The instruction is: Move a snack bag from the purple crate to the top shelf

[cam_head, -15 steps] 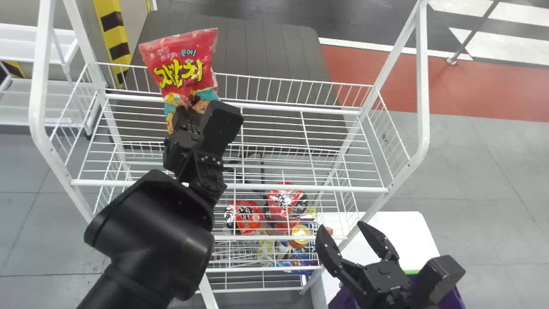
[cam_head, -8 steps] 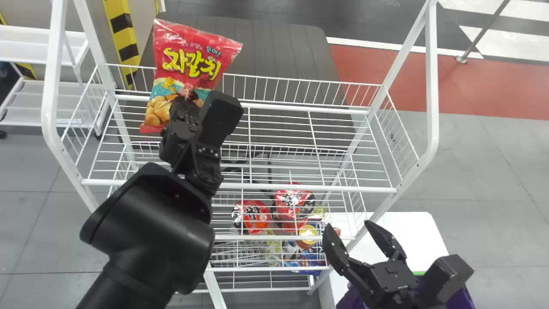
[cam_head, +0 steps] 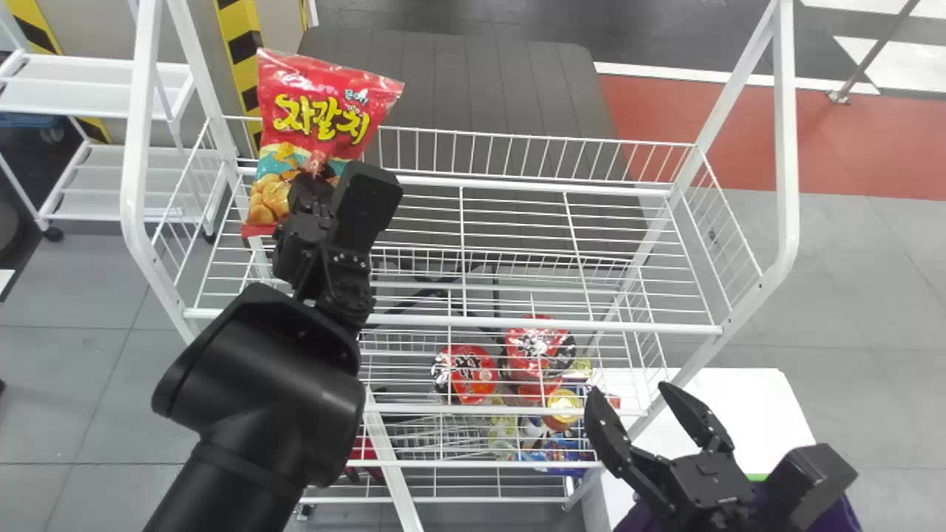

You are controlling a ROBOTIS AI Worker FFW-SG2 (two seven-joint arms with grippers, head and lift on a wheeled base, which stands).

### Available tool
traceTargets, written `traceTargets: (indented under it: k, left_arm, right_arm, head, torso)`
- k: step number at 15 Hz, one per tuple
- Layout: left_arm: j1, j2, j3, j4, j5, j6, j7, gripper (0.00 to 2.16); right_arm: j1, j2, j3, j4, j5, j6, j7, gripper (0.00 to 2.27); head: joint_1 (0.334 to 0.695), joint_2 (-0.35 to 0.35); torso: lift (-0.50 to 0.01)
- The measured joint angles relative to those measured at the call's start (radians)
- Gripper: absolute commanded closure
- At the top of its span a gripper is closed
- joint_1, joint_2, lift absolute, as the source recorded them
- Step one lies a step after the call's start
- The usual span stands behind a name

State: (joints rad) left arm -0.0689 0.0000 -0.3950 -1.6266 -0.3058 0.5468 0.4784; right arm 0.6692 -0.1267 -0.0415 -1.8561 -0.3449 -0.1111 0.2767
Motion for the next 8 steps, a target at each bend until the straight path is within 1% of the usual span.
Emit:
traceTargets:
  k: [8]
  left_arm:
    - [-0.051, 0.000, 0.036, 0.134, 0.000, -0.109, 0.024, 1.43]
  right_arm:
    - [0.005, 0.007, 0.003, -0.001, 0.001, 0.000, 0.002, 0.06]
  head:
    - [0.695, -0.065]
  torso:
    - [0.000]
